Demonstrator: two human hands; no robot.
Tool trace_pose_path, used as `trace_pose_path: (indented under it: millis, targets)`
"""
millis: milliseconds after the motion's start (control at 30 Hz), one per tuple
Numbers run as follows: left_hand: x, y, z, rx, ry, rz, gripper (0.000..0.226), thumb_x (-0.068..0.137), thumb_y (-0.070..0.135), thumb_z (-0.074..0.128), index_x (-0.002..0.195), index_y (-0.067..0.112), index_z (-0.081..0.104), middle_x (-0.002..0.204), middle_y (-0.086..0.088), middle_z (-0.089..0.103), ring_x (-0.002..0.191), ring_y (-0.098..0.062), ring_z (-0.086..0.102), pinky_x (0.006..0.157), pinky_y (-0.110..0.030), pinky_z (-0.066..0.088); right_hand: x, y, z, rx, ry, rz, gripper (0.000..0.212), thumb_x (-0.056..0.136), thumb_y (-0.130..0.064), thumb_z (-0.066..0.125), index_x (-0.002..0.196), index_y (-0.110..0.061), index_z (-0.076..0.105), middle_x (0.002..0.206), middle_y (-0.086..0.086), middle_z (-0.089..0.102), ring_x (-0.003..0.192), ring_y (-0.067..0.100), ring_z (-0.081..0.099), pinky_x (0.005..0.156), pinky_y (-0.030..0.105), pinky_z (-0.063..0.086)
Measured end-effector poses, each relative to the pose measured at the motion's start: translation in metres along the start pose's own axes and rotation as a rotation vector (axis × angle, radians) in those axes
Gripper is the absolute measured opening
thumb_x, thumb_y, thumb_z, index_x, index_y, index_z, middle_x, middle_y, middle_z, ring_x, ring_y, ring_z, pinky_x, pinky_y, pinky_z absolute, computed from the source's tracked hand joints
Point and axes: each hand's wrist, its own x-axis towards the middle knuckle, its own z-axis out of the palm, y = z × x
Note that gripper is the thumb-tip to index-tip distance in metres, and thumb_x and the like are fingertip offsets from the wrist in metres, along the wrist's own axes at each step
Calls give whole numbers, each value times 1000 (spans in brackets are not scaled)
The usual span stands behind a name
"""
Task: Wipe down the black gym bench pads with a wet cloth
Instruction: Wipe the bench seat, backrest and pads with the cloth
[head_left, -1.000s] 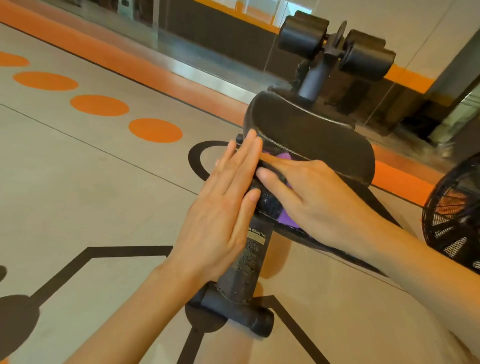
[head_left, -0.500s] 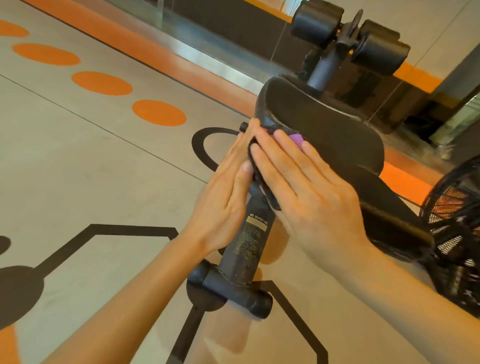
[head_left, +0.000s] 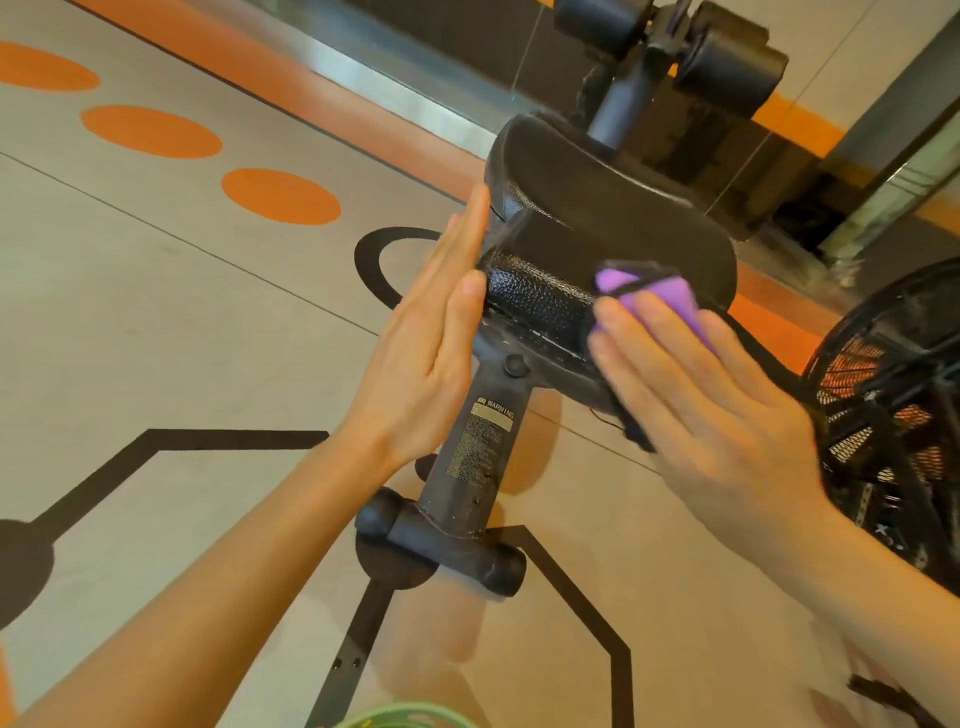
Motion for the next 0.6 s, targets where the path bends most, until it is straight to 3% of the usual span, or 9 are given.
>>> trace_pose_path:
  millis: [133,233,267,400,467,600]
  targets:
    - [2,10,4,24,-23,70,53,106,20,24,156,17,9,163,-4,22,149,-14,24,121,-41,27,18,-16,3,42,53,139,40,105,-9,32,144,-5,30,151,12,29,140,30,35,114,47,33]
    - [2,9,11,48,13,117,53,106,13,25,155,5,8,164,-9,12,151,-11,16,122,-20,18,48,-33,5,103,82,121,42,106,-12,28,147,-6,29,154,11,30,143,28,29,115,46,31]
    - [3,8,14,70,35,124,52,106,12,25,154,4,8,164,-9,10,152,-11,13,122,-21,16,42,-29,6,91,68,89,42,106,-11,27,148,-6,27,155,11,28,144,27,27,117,45,30]
    - [4,6,19,303,114,184,53,105,15,26,154,4,10,164,-15,7,153,-27,3,123,-53,9,-37,4,3,-31,23,77,43,104,-1,29,147,-7,25,153,9,19,142,27,26,118,42,21]
    - [4,5,21,413,128,215,52,105,16,27,154,5,13,163,-16,7,153,-26,-2,123,-54,5,-44,1,1,-41,36,129,41,104,-3,28,145,-7,28,152,10,21,141,28,28,117,42,22]
    - [4,2,24,431,145,238,52,104,14,25,153,1,12,162,-21,8,149,-18,-4,124,-50,4,26,-40,9,67,170,201,41,104,-11,30,145,-7,35,152,8,35,141,24,34,117,39,25]
